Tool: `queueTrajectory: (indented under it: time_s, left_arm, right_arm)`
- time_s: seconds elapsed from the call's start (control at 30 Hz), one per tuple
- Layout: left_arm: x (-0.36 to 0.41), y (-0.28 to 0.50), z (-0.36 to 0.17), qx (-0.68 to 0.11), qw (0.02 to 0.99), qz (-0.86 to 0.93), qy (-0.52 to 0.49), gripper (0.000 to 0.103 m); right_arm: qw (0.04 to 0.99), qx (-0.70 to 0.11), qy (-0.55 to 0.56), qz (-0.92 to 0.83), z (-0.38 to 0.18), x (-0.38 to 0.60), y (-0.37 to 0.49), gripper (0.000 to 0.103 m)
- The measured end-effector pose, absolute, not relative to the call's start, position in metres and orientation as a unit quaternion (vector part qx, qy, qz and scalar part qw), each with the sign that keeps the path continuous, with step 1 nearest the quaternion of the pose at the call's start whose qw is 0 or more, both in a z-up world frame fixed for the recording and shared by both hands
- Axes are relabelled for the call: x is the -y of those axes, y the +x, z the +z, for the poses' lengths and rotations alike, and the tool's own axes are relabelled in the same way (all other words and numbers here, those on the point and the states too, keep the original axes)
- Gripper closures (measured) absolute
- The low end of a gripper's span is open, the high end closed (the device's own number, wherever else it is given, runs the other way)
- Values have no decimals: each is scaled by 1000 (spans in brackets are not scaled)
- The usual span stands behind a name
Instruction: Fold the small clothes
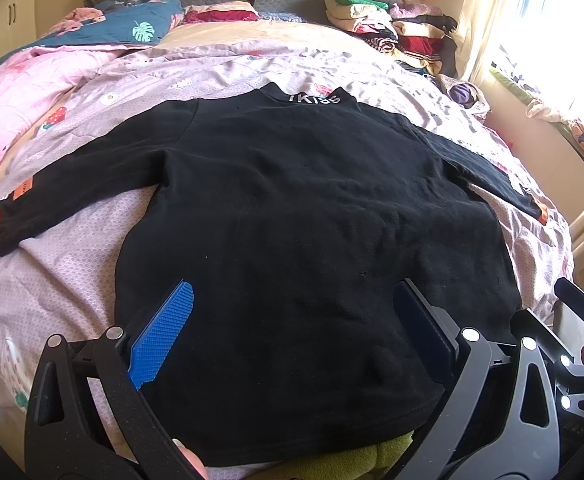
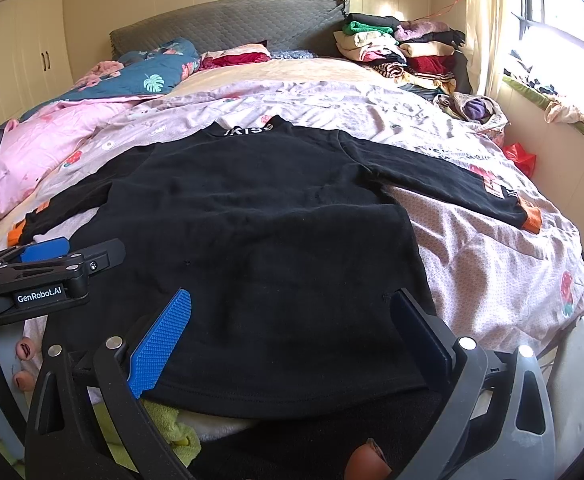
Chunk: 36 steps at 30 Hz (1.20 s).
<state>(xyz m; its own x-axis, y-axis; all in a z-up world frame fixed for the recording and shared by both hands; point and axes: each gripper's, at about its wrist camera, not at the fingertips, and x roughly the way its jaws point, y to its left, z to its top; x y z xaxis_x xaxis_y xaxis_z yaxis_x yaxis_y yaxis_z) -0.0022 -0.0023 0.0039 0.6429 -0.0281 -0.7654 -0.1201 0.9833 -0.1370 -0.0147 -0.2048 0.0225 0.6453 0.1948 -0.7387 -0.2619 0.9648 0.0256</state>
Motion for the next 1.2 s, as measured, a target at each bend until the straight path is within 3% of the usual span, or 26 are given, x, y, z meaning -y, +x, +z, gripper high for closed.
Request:
queueTrajectory:
  time_s: [0.57, 1.2]
  left_arm:
    - [6, 16, 4, -425, 900, 22, -90, 9]
    - [3, 80, 22, -403, 909, 37, -103, 9]
  right_arm:
    - [905, -405, -38, 120, 26, 209, 1, 4]
    - [903, -415, 11, 108, 45, 233, 77, 4]
